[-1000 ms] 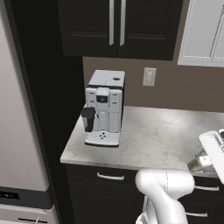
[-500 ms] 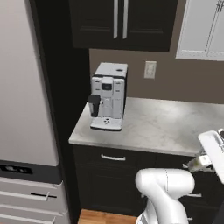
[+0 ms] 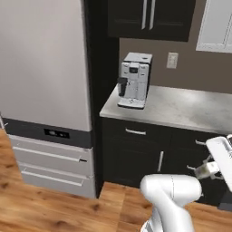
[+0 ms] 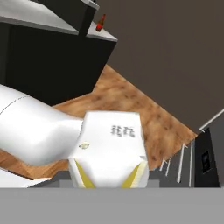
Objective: Move the drinks to the dining counter.
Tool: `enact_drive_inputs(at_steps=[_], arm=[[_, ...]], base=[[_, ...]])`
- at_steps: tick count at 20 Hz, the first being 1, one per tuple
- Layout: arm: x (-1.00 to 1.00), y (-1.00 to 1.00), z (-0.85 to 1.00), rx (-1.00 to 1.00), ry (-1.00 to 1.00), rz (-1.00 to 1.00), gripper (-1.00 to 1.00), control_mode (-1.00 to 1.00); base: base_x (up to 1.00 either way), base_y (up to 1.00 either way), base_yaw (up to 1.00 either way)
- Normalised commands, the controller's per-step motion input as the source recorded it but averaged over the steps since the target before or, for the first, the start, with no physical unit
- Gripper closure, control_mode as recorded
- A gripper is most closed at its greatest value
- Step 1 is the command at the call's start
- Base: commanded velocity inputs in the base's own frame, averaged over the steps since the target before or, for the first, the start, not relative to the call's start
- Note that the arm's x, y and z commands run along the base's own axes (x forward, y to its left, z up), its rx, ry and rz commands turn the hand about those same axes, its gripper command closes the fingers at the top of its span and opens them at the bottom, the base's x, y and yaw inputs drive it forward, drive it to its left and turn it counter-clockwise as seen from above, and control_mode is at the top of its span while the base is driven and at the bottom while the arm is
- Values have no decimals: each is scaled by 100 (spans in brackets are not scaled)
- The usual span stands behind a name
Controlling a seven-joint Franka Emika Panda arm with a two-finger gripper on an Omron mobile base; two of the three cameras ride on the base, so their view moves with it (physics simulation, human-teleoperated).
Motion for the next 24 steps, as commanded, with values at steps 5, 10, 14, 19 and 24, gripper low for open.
enact_drive_inputs(at_steps=[5,10,14,19,24], arm=[[0,0,0,0,0,0,100,100],[0,0,0,0,0,0,100,100],[0,0,0,0,0,0,100,100],[0,0,0,0,0,0,100,100],[0,0,0,0,0,0,100,100]], base=[[-26,95,20],[0,100,17],[0,100,17],[0,100,19],[1,100,24]])
